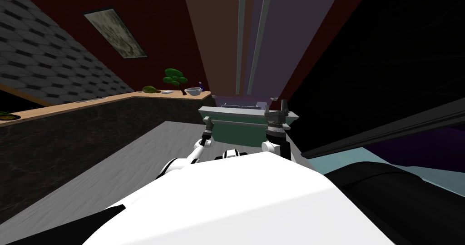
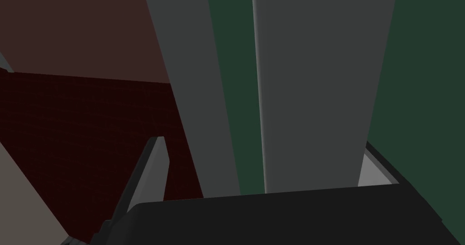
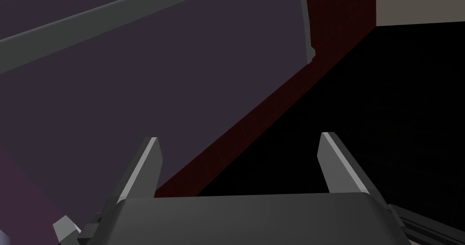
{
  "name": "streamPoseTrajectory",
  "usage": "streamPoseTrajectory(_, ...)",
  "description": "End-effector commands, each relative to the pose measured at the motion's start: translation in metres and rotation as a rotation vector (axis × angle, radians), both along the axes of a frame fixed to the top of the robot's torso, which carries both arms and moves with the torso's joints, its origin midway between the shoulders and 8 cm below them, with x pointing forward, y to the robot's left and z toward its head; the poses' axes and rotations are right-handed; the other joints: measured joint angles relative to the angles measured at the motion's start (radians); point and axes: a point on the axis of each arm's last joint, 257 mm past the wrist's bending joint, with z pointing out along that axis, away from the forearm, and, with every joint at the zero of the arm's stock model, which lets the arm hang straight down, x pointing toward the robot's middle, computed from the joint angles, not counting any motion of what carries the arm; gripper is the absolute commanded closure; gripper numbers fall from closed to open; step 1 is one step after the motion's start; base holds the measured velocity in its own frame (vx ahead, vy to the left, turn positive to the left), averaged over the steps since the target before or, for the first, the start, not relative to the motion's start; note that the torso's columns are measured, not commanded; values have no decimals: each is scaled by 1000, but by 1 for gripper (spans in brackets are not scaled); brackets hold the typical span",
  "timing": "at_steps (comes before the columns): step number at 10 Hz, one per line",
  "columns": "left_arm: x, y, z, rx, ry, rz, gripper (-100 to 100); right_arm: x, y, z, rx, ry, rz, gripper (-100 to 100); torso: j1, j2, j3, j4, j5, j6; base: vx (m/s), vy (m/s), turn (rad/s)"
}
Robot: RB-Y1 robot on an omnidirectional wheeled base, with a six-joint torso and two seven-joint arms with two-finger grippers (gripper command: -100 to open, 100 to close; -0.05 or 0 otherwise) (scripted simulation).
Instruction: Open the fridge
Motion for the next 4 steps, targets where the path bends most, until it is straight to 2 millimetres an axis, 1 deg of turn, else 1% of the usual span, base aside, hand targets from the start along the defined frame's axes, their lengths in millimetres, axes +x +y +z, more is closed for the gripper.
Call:
streamPoseTrajectory(1,0,0,-1,0,4,1,0,0,0,0,0,0,0,0,0,-1,-1,-1,0,0,0,0,0)
streamPoseTrajectory(4,-1,1,-4,1,9,2,0,0,0,0,0,0,0,0,1,-2,-1,-3,1,0,0,0,0)
